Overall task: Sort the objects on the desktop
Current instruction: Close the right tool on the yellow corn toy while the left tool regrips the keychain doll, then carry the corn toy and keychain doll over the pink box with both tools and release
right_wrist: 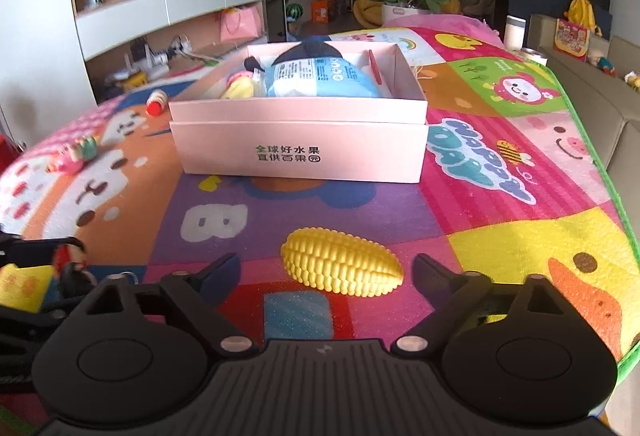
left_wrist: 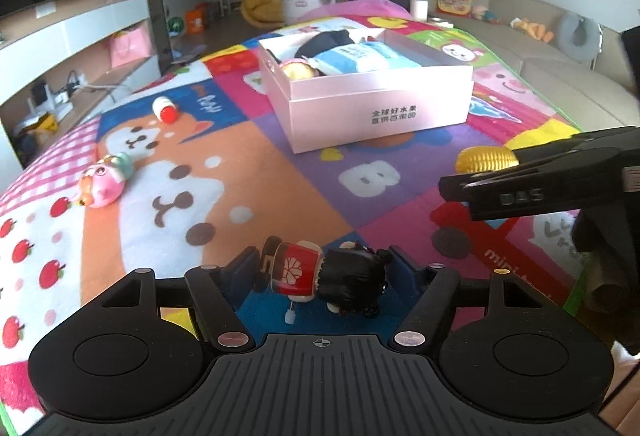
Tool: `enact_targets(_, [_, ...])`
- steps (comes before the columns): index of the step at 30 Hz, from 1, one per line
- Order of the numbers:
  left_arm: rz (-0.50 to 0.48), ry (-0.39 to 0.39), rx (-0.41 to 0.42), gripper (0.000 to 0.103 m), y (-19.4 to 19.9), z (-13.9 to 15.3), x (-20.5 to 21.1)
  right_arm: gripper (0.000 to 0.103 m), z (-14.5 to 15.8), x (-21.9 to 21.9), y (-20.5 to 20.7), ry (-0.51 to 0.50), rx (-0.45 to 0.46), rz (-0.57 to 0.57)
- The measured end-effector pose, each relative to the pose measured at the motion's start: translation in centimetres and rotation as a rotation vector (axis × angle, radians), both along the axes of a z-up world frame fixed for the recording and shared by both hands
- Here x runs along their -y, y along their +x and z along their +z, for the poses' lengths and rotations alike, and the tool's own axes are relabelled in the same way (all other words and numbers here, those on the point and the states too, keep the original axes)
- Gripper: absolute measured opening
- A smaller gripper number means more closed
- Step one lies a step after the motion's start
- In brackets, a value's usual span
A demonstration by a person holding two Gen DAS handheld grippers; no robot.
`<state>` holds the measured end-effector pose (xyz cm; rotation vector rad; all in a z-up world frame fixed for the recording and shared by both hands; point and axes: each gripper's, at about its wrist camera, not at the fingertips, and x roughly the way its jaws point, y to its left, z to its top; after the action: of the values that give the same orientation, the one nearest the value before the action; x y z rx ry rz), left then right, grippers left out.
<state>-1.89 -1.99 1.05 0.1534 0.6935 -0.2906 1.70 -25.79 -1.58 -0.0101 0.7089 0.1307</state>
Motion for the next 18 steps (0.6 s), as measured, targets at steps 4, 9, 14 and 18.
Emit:
enact_targets(4, [0.001,-0.006,0.005,0.075,-0.4,0.3,-0.2,0.064,0.1,-0.2,0.3,-0.021,-0.022,-0.012])
enact_targets(9, [0.000,-0.012,0.026,0.074,-1.0,1.0,-0.2,0.064,1.5,0.6,-0.6,-0.002,-0.027,0.009])
enact_targets(14, [-0.014,-0.013,0.065,0.074,-1.9,2.3,0.2,0.064,4.1,1.2,-2.9,-0.040,0.027,0.076])
enact_targets(18, [-0.033,-0.012,0.103,0.074,-2.4,3.6,0.7,0.064,7.0,1.7,-4.8,-0.070,0.099,0.112])
